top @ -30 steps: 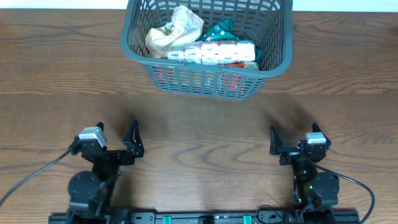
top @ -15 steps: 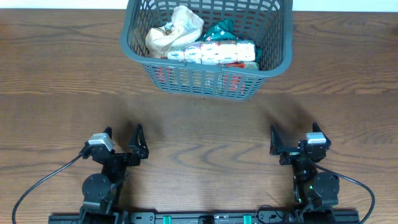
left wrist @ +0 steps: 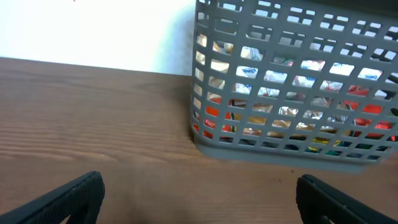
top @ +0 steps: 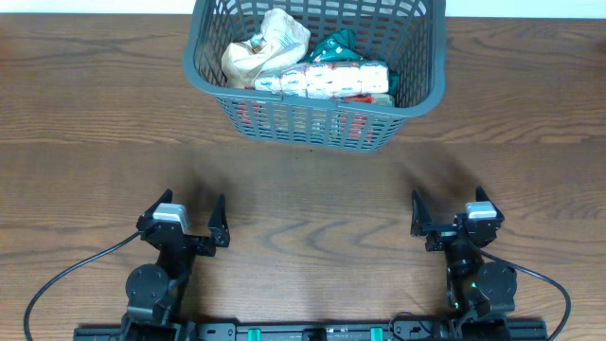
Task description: Pack container
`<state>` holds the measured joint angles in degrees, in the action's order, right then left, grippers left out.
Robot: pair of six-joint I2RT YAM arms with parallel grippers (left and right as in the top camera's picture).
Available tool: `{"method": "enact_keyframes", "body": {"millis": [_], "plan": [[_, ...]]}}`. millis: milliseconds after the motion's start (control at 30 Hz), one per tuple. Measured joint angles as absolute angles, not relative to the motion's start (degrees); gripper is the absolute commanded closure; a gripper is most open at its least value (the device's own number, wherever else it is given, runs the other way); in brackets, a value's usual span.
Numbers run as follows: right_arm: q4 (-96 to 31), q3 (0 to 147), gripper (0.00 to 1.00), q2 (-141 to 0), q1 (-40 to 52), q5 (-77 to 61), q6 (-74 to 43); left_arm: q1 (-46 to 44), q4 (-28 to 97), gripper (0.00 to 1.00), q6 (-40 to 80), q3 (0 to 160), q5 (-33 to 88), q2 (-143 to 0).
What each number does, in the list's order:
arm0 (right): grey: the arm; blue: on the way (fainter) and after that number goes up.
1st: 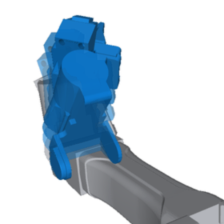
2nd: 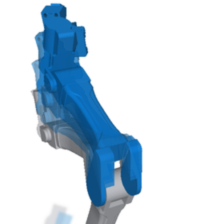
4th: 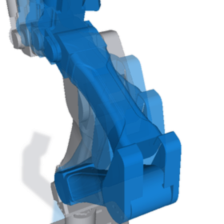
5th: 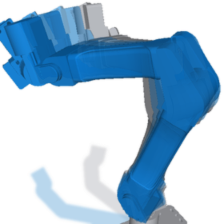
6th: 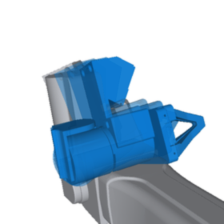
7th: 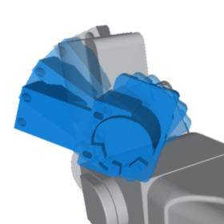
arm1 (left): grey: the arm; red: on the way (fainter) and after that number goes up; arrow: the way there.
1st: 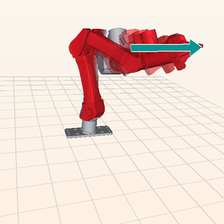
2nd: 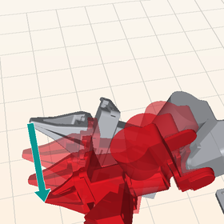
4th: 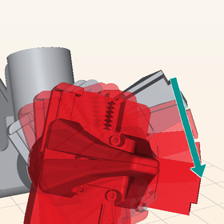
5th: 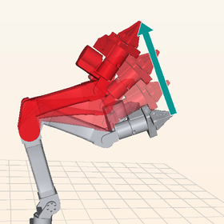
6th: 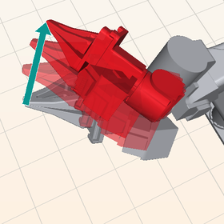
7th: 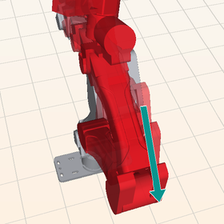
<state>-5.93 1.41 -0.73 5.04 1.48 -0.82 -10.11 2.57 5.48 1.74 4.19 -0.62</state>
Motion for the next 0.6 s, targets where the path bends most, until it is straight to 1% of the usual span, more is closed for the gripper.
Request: {"method": "enact_keyframes", "body": {"millis": [600], "plan": [[-5.9,1.4,0.01,-0.7,5.0,1.5,-0.8,-10.2,2.6,0.01,2.8,1.7,4.3,-0.6]]}}
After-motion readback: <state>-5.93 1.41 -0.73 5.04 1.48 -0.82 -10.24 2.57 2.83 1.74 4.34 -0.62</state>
